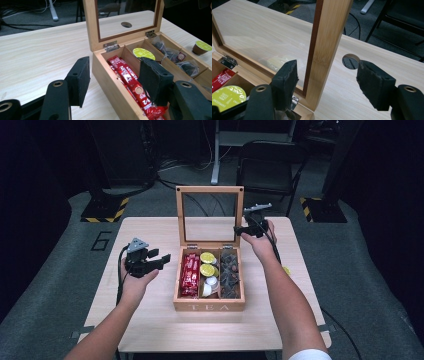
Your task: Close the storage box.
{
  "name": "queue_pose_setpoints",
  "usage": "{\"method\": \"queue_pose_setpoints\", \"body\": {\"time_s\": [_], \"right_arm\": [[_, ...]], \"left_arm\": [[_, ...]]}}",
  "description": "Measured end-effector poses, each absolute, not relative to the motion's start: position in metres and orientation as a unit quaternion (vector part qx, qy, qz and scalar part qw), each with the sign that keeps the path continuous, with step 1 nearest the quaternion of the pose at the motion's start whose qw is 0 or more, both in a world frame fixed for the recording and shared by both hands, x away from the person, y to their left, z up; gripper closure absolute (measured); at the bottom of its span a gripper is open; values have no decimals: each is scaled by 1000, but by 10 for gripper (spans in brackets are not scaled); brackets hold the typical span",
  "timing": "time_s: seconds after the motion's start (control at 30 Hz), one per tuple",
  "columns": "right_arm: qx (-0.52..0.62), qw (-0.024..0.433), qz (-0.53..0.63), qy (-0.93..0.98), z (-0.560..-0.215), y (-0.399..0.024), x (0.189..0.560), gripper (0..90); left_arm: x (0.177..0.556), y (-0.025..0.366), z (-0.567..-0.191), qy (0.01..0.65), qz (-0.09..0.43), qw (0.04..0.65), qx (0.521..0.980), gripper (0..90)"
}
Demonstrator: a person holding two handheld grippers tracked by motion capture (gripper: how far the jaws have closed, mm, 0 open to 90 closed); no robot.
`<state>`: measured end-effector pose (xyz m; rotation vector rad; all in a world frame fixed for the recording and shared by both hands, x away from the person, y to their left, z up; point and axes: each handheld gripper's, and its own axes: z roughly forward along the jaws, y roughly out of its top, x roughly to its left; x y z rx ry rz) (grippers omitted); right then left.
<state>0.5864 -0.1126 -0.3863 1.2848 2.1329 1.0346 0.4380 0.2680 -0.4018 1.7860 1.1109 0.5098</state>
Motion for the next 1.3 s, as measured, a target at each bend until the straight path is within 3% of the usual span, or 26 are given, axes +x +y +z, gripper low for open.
{"method": "queue_pose_setpoints", "body": {"time_s": [0.43,0.77,1.0,1.3], "right_arm": [[446,227,372,782,-384,-88,593,327],[463,228,371,772,-383,-88,593,397],[470,249,353,770,-381,-89,592,542],[478,231,359,768,-377,-96,590,624]], "left_arm": [[431,279,-409,468,208,465,722,425],[430,284,-410,470,208,465,721,425],[431,282,-409,469,207,465,722,425],[432,283,-410,469,207,465,722,425]]}}
